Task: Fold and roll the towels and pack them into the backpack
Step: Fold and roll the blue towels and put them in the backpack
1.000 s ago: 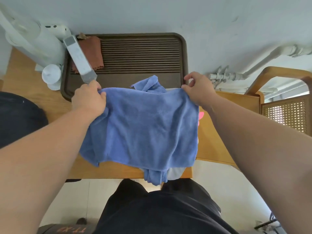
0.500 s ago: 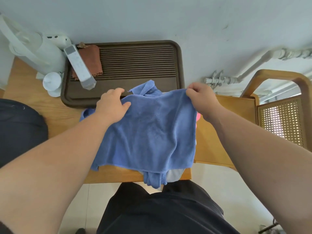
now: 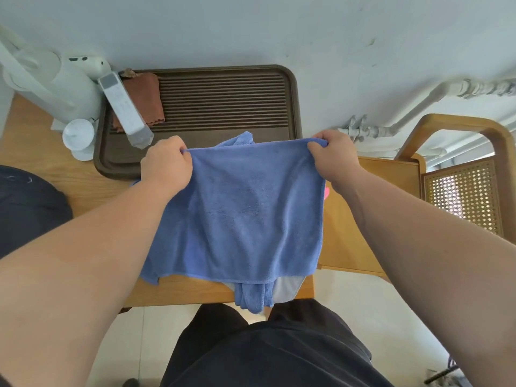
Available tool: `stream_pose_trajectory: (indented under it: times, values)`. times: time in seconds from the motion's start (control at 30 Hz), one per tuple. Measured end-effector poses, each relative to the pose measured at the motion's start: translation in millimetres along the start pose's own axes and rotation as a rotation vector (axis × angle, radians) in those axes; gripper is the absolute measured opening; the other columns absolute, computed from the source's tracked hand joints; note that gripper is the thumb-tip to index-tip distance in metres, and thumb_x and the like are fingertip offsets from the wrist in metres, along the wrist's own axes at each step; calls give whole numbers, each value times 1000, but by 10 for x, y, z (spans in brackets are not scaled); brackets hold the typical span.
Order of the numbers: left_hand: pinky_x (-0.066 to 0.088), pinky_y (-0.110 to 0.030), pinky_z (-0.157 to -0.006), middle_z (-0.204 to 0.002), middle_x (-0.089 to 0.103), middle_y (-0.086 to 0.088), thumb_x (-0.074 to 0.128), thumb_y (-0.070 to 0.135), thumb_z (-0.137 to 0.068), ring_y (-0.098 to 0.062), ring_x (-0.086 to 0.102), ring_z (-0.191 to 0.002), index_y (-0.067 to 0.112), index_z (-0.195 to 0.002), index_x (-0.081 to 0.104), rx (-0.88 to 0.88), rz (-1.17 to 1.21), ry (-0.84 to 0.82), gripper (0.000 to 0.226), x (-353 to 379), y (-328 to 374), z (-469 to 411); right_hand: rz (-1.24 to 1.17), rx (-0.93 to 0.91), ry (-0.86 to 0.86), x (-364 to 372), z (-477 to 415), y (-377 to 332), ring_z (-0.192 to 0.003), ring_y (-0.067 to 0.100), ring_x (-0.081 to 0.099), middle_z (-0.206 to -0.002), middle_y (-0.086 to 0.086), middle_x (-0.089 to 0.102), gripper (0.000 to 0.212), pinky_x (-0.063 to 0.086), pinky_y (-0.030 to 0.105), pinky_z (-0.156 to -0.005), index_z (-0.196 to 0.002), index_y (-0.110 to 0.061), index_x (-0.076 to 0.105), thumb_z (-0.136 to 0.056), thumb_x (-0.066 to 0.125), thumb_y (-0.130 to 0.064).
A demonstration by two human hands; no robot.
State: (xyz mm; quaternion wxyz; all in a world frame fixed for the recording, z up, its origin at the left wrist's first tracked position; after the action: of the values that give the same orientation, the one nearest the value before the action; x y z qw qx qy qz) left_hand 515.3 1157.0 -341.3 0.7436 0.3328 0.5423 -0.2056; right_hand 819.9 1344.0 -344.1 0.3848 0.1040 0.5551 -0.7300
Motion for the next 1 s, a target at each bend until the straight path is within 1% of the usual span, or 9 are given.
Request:
stream_pose_trajectory:
  times: [0.13, 0.23, 0.3, 0.43, 0.53, 0.6, 0.73, 0.87, 1.0]
  values:
    - [48, -54, -95, -127, 56, -15, 60, 30, -96, -39, 52, -116, 17, -132, 53, -18, -39, 0, 39, 9, 29, 91, 89, -10, 18, 86, -9, 24, -86, 15, 56, -93, -8, 56, 33, 44, 30, -74, -129, -24, 54, -97, 56, -31]
    - [47, -49, -86, -116, 57, -13, 65, 30, -89, -38, 53, -106, 15, -119, 57, 89, -18, 63, 35, 53, 164, 412, 124, 29, 44, 113, 157, 264, -105, 19, 57, -122, -1, 55, 56, 51, 38, -86, -142, -26, 43, -91, 61, -44]
    - [48, -46, -77, -101, 59, -7, 68, 33, -85, -33, 56, -94, 15, -104, 59, 214, 31, 37, 28, 212, 248, 752, 89, 96, 34, 132, 387, 554, -107, 21, 57, -124, -1, 54, 54, 53, 42, -88, -137, -27, 45, -90, 61, -49]
    - [46, -40, -71, -85, 50, 4, 72, 44, -82, -22, 49, -81, 20, -86, 52, 424, 95, -241, 32, 776, 365, 1512, 45, 301, -89, 238, 964, 1214, -90, 21, 64, -101, 2, 66, 43, 53, 35, -69, -114, -18, 57, -89, 64, -53]
    - [41, -33, -73, -90, 46, 8, 71, 61, -74, -19, 48, -86, 23, -90, 48, 492, -34, -448, 47, 1148, 386, 1877, 6, 413, -169, 302, 1282, 1520, -75, 17, 62, -88, 3, 67, 46, 45, 21, -45, -100, -15, 64, -83, 72, -56]
    - [43, -34, -75, -96, 45, 7, 71, 67, -66, -18, 48, -88, 24, -97, 48, 556, -170, -490, 57, 1291, 383, 2007, -13, 407, -253, 405, 1400, 1610, -71, 18, 60, -86, 6, 68, 39, 45, 21, -48, -93, -10, 68, -83, 77, -46]
    - [47, -38, -70, -95, 47, 2, 72, 51, -74, -23, 50, -85, 20, -95, 51, 598, -248, -426, 43, 1349, 356, 2051, -24, 357, -312, 532, 1490, 1644, -86, 26, 66, -95, 6, 71, 21, 57, 41, -75, -100, -15, 70, -89, 70, -33]
    - [38, -32, -55, -71, 47, 2, 68, 19, -78, -24, 50, -65, 18, -72, 47, 684, -187, -388, 21, 1315, 399, 2100, 2, 355, -243, 476, 1528, 1696, -78, 27, 66, -87, 7, 69, 17, 53, 37, -63, -96, -19, 66, -88, 71, -33]
    - [30, -31, -57, -68, 43, 5, 59, 16, -82, -22, 44, -64, 18, -73, 41, 635, -150, -456, 21, 1296, 373, 2145, -2, 379, -212, 379, 1586, 1812, -69, 22, 60, -81, 3, 67, 15, 43, 28, -56, -98, -18, 67, -90, 71, -30]
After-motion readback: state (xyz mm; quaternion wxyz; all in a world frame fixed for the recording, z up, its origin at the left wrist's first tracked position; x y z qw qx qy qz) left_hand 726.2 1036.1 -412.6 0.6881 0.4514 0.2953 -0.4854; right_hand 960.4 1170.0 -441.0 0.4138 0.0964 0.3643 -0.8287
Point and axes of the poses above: each hand's wrist, its own z-axis away from the middle knuckle, its own x-axis out of the palm, y = z × x, the point moved 8 cm from there along -z, towards the middle knuckle
